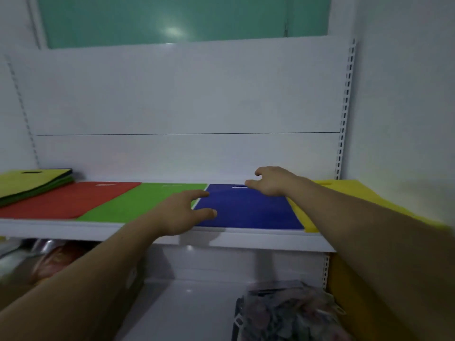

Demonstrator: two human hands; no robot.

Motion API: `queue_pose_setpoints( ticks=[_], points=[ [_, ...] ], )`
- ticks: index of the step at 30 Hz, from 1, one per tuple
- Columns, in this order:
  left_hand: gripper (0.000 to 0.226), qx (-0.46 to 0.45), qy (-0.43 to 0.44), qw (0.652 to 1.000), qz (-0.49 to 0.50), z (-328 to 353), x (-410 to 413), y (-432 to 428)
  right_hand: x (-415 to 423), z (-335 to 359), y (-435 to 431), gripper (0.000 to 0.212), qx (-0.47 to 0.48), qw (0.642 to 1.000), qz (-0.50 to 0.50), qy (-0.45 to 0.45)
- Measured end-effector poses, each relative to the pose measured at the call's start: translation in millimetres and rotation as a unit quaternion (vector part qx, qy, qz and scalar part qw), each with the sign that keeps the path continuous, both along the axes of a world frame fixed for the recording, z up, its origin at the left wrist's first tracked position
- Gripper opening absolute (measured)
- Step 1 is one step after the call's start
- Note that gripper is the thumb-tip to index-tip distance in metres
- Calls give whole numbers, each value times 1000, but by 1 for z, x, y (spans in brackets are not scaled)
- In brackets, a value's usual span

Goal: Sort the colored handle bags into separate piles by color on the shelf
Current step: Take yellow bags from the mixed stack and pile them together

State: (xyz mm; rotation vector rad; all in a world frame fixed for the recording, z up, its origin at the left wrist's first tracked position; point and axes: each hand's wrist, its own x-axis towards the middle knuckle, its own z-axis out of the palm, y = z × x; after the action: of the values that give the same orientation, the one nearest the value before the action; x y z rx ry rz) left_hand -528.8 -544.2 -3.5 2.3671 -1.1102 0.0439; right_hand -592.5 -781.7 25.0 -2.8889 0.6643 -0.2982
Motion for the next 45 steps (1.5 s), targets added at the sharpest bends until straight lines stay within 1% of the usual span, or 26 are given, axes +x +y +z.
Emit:
queue_pose_setpoints(
  ticks=[9,15,20,25,30,38,45],
  points=[
    [61,2,-49,993,106,8,62,191,114,7,176,71,-14,992,121,-16],
    [61,-3,-23,981,192,2,94,300,178,5,279,70,-2,983,184,-14],
    [63,-20,-12,969,246,0,120,362,232,2,345,69,-10,974,224,-16],
    [61,-26,-13,957,289,-5,151,404,287,0,391,68,-16,963,269,-17],
    [59,-27,-27,948,315,-4,202,431,352,-3,416,69,-15,957,288,-26],
    [60,-35,-19,946,321,5,305,444,447,2,421,68,3,962,270,-29],
    [58,-30,-20,950,309,4,373,451,493,-5,419,69,-10,971,240,-8]
  ],
)
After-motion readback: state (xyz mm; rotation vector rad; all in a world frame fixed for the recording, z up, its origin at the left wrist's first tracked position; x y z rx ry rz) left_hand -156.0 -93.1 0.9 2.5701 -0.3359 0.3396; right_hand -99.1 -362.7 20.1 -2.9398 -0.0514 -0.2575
